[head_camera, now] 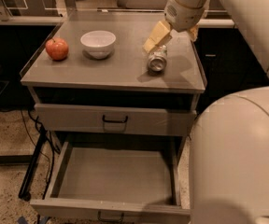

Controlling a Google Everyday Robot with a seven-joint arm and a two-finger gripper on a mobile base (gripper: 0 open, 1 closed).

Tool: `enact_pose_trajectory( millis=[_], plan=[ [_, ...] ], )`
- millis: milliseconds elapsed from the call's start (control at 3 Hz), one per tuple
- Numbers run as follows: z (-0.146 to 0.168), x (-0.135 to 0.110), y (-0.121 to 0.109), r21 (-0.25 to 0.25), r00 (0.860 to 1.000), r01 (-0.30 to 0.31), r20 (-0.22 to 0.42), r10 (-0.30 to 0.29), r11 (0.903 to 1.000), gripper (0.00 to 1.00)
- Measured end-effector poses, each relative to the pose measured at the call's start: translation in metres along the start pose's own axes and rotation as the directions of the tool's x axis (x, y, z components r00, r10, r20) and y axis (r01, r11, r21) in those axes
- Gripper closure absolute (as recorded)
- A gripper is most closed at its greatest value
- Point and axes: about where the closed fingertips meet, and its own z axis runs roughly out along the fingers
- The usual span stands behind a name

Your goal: Place 7up can into middle drawer

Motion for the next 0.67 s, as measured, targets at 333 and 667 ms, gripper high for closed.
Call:
enact_pose_trajectory(
  millis=[333,667],
  plan=[
    [0.015,-0.013,0.001,-0.016,0.999,-0.034,-0.015,0.034,0.9993,0.0],
    [0.034,-0.035,-0.012,-0.012,0.995,-0.1,-0.021,0.1,0.9949,0.0]
  ],
)
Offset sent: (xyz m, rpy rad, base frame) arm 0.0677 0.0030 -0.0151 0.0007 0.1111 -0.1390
